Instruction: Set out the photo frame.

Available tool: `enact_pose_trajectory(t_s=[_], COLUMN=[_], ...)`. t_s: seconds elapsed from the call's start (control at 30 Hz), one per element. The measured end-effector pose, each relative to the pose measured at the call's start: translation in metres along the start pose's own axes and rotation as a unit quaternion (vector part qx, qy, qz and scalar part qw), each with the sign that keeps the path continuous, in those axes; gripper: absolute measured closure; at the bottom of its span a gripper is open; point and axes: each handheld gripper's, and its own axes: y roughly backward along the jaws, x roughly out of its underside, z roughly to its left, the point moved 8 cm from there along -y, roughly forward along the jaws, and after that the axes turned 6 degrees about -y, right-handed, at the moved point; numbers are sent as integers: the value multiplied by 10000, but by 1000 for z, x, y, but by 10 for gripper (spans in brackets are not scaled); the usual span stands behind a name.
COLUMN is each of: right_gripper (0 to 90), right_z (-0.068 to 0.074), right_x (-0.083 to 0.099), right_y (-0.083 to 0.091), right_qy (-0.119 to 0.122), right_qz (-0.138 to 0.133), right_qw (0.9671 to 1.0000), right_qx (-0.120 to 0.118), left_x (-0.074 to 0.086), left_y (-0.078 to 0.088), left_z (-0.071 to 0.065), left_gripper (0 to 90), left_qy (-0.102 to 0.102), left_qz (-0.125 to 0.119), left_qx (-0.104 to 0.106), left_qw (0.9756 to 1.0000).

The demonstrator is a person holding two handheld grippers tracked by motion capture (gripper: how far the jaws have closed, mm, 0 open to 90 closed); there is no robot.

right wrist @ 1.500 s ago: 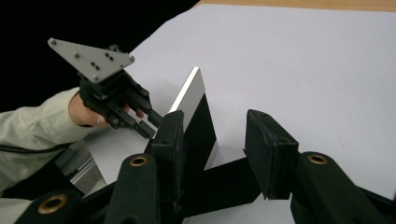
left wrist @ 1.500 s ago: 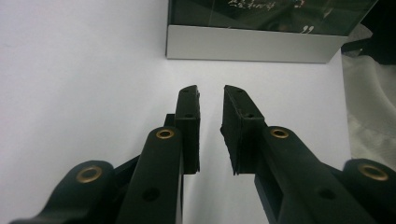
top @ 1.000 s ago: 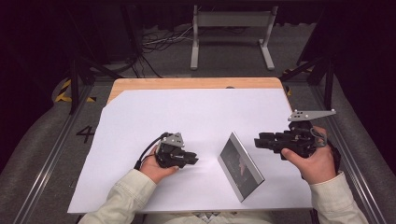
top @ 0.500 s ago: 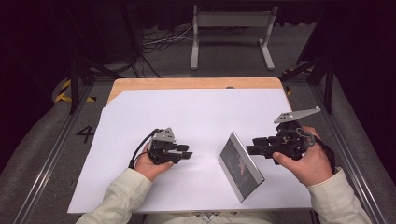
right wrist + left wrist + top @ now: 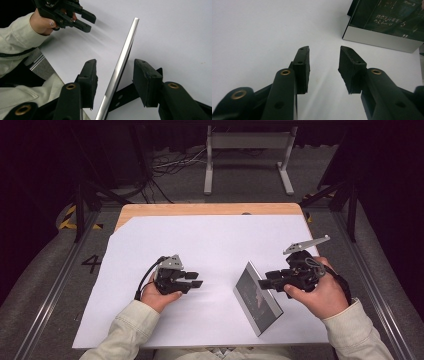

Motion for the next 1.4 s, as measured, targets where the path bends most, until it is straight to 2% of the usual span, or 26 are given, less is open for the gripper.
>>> enact_pose_trajectory(t_s=[0.6,1.33,1.4], right_gripper=[538,568,594], right_z=[-2,0,0], right_x=[12,21,22], right_y=[-17,-29,-30], right_qy=[7,2,22], right_qz=[291,690,731], right_qw=[9996,9976,9972], right_qx=[41,105,156], left_x=[1,2,2], left_y=[-1,-3,-3], left_z=[0,0,0], left_gripper=[604,582,582], left_qy=[3,12,33], left_qz=[34,62,59], left_qx=[-10,13,13], left_qw=[10000,10000,10000])
